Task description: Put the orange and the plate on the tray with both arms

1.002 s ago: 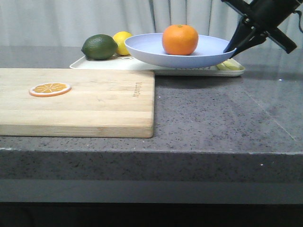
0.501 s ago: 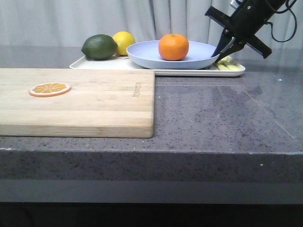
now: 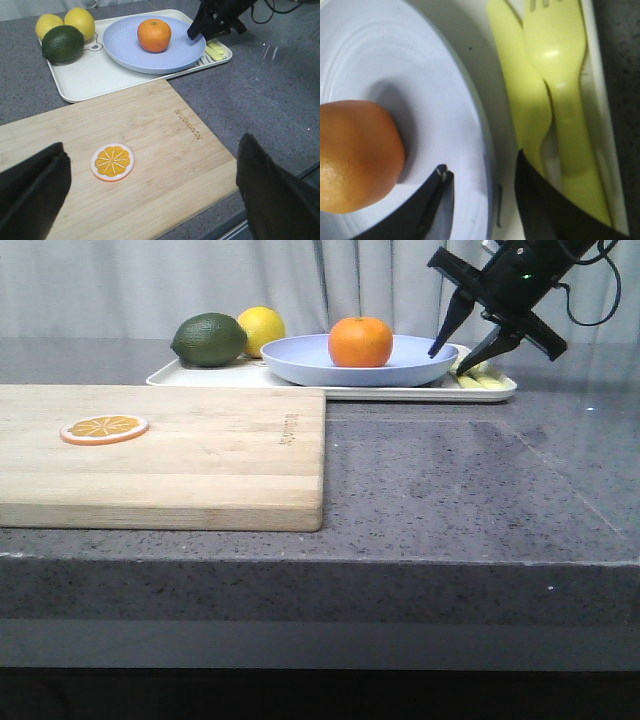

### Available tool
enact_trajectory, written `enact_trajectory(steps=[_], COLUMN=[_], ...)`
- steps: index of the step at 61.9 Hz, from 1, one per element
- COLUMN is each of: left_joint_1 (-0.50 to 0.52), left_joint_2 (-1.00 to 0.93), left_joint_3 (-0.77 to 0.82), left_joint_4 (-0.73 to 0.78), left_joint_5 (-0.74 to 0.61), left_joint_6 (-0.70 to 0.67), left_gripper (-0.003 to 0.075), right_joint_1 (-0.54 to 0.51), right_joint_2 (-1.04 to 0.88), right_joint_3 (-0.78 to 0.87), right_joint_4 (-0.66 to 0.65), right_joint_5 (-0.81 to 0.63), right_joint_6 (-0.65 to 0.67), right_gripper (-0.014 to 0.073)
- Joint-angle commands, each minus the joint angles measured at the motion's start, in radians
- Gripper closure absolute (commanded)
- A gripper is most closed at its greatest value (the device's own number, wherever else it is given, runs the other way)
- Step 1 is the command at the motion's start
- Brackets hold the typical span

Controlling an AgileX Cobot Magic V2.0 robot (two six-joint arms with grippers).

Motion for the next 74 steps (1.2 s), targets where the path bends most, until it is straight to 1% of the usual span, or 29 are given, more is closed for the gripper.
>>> enact_trajectory(steps=[1,12,22,32,39,43,47,52,66,74], left_joint_1=[-0.006,-0.006,-0.006,-0.006,-0.006,-0.006,-0.006,-0.006,-0.006,-0.006], left_joint_2=[-0.001,-0.001,-0.001,-0.001,-0.001,-0.001,-0.001,-0.001,-0.001,-0.001], left_joint_3=[-0.028,-0.028,-0.028,-0.028,-0.028,-0.028,-0.028,-0.028,-0.028,-0.026], left_joint_4=[-0.024,-0.024,-0.024,-0.024,-0.024,-0.024,-0.024,-0.024,-0.024,-0.024], left_joint_5=[-0.074,-0.076,-0.078,-0.081,-0.081,-0.081,-0.081,-0.081,-0.081,-0.081], left_joint_6=[0.001,0.001,0.001,0.001,0.001,0.001,0.001,0.001,0.001,0.001], left_gripper=[0.0069,0.0069,0.0069,0.0069,0.0069,0.0069,0.0069,0.0069,0.0069,0.0069], right_joint_1=[-0.002,-0.002,-0.002,0.003,0.025,0.04,0.044,0.045,0.045,0.045], right_joint_2=[-0.096,-0.168,-0.257,-0.381,-0.509,-0.594,-0.676,-0.811,-1.201,-1.406], right_joint_3=[-0.034,-0.034,-0.034,-0.032,-0.02,0.019,0.098,0.247,0.783,1.043], right_joint_4=[0.039,0.031,-0.06,-0.145,-0.272,-0.328,-0.345,-0.347,-0.347,-0.352], right_joint_5=[-0.023,-0.027,-0.002,0.047,0.066,0.067,0.056,0.007,-0.23,-0.312], right_joint_6=[-0.004,-0.004,-0.013,-0.117,-0.192,-0.22,-0.235,-0.248,-0.385,-0.403], right_gripper=[0.0244,0.0244,0.0244,0.0244,0.0244,0.0244,0.0244,0.0244,0.0244,0.0244])
